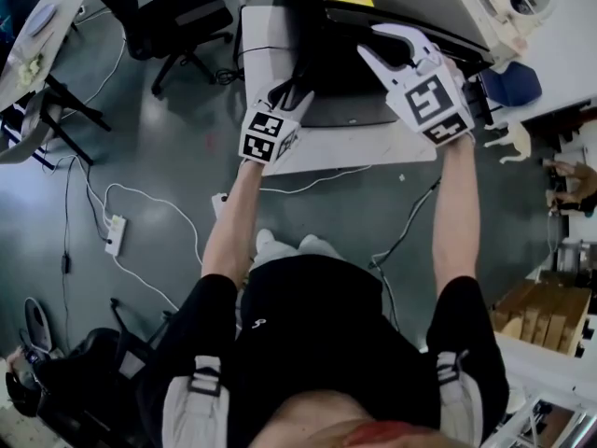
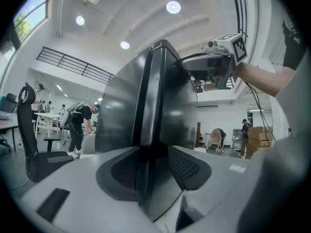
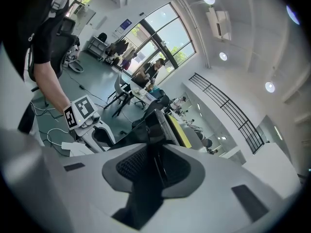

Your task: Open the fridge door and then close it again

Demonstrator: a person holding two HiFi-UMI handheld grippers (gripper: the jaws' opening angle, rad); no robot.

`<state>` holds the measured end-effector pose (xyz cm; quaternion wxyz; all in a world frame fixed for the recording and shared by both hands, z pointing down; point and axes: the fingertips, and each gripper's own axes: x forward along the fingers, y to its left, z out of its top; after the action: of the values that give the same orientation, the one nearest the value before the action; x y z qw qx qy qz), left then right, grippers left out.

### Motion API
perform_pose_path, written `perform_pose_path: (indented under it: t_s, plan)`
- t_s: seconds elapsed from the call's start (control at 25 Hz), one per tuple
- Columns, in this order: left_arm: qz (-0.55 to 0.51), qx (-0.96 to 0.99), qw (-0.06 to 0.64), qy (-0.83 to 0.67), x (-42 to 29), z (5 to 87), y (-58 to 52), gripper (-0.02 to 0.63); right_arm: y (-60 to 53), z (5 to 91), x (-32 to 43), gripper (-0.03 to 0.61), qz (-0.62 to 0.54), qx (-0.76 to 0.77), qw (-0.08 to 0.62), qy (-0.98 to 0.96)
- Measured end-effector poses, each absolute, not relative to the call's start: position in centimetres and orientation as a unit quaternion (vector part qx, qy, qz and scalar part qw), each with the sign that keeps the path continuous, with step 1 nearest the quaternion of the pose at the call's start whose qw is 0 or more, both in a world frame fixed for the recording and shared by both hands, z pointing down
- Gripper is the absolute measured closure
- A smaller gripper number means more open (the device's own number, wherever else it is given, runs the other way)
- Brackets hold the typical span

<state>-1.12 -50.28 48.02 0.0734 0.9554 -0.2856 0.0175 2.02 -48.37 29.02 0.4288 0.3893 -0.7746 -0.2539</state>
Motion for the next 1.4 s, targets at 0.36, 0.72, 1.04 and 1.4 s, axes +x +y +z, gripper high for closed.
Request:
perform_pose_path:
  t_s: [0.36,0.72,1.04,1.4]
  plan:
    - [0.001,0.957,0.06,-0.284,-1.4,47.4,-42.7,0.462,-41.6,28.8,2.6,0.483,-0.262,0.37,0.394,-0.799]
    - [0.031,0.95,0.059,-0.304,1.6,47.8,-32.7,0.472,-32.9,28.8,5.7,0.483,-0.289,0.295,0.352,-0.84]
    - [0.05,0.939,0.034,-0.338,6.7,48.0,-22.9,0.472,-24.4,29.1,10.2,0.477,-0.319,0.242,0.312,-0.862]
    - [0.06,0.933,0.045,-0.353,16.4,48.5,-12.3,0.472,-15.3,29.0,18.8,0.471,-0.363,0.241,0.317,-0.842]
